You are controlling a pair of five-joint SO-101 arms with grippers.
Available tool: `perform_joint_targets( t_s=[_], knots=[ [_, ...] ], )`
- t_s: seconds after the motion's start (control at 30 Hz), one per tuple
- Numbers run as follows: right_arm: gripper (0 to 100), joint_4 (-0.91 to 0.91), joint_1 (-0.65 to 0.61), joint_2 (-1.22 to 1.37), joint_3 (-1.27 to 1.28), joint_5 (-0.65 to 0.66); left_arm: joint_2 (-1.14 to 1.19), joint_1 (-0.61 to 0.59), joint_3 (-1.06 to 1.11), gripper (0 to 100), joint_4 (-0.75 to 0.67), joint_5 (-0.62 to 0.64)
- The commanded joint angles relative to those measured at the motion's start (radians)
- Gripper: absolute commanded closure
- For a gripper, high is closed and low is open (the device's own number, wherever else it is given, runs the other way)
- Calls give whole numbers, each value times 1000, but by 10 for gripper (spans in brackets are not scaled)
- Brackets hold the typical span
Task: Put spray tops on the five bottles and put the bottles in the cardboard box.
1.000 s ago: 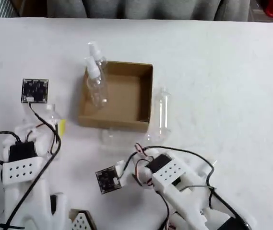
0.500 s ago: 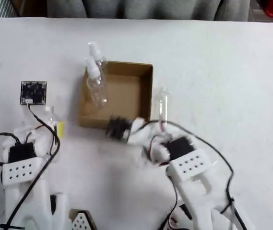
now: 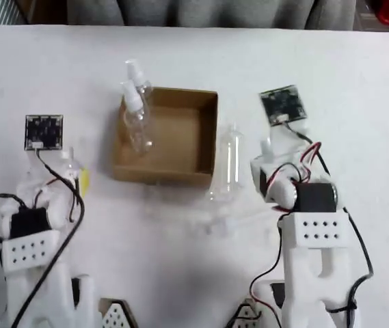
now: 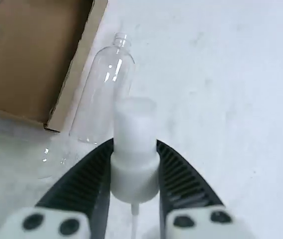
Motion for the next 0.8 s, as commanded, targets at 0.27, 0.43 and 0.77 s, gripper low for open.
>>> perform_joint_targets(
  t_s=[0.27, 0.43, 0.77],
  knots=[
    [982, -222, 38, -96, -68, -41, -493, 282, -107, 947, 60, 15],
    [983, -361, 36, -254, -68, -175, -493, 392, -149, 947, -28, 80],
    [983, -753, 35, -481, -69, -400, -395, 582, -149, 947, -233, 276]
  ],
)
